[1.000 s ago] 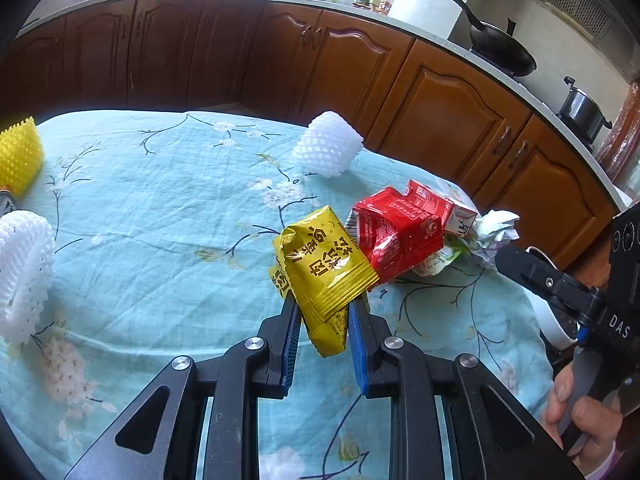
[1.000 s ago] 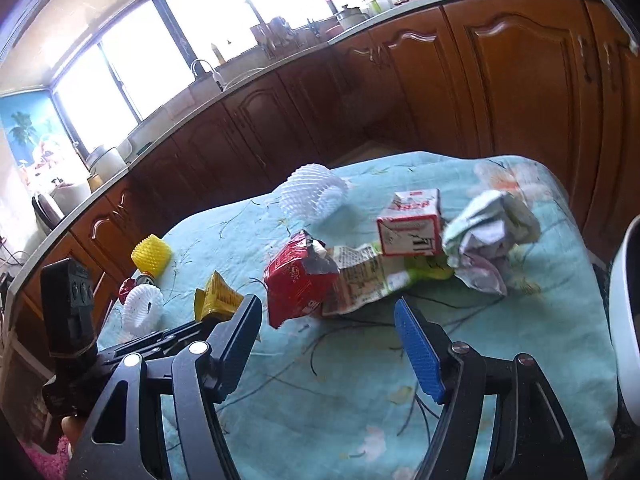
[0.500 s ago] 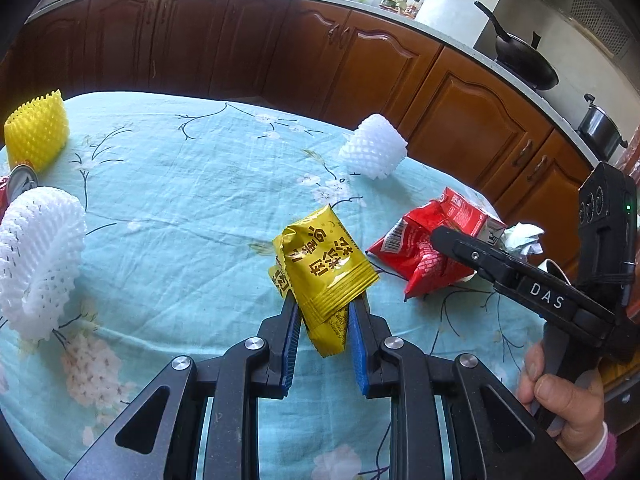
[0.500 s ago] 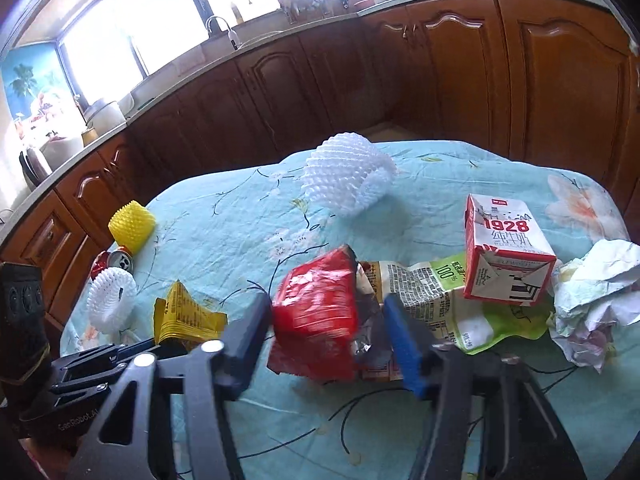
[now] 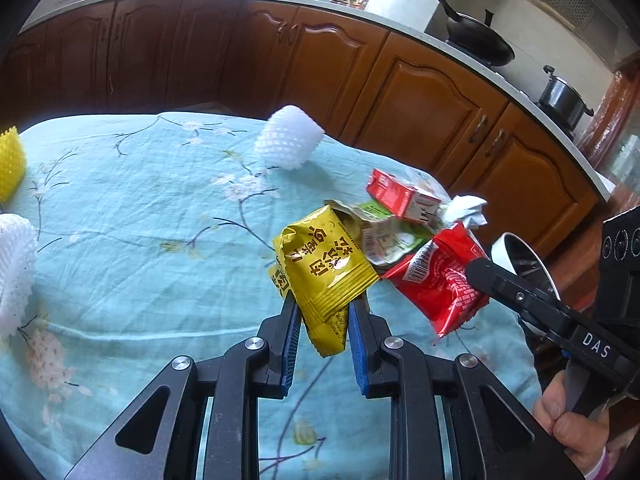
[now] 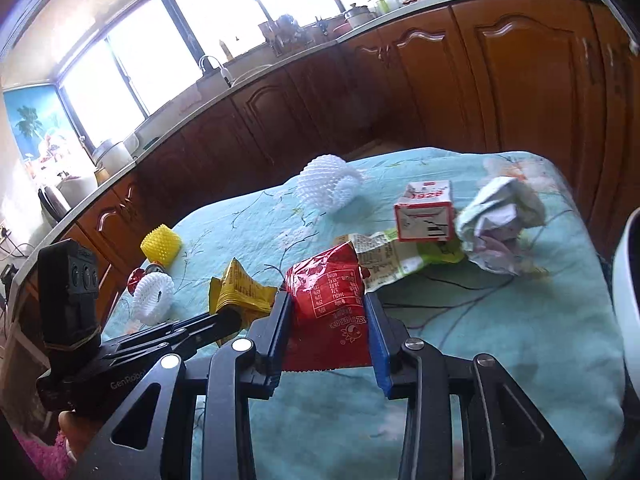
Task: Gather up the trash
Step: 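Carry the gold bag and red bag over the bin and open both tools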
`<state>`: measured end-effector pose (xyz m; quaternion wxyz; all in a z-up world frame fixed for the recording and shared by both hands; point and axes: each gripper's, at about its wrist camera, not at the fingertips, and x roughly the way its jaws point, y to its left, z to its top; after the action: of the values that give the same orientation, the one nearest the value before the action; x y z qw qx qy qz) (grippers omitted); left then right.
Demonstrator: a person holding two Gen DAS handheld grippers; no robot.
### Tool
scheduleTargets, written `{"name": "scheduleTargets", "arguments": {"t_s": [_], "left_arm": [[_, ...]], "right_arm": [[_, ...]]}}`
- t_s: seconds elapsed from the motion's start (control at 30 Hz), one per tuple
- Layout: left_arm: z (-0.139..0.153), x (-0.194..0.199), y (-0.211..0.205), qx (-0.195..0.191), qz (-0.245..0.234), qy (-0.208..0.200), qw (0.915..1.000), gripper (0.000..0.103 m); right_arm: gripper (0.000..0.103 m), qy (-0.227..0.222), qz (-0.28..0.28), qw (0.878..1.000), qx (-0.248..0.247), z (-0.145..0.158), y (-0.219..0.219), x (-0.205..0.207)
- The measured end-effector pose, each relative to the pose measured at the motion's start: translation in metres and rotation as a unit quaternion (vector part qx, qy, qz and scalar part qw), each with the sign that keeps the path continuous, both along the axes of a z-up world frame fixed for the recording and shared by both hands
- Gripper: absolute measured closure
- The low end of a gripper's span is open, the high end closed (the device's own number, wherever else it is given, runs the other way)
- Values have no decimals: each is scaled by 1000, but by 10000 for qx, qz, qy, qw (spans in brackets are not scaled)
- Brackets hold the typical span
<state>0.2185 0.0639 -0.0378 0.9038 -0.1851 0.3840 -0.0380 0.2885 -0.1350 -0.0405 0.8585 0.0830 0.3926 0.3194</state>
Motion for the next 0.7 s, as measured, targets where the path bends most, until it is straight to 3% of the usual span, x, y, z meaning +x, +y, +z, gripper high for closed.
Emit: {"name": "scheduleTargets", "arguments": {"t_s": [0.4,0.7], "left_arm": [[8,29,-100,14,-1226,44,9924,81],[18,53,-164,197,-1836,-26,9828,81]], "right_arm": [[67,-40,-1141,9934,-52,3,-110,-14],[66,-162,-1837,9828,-72,11,-178,-12]]}}
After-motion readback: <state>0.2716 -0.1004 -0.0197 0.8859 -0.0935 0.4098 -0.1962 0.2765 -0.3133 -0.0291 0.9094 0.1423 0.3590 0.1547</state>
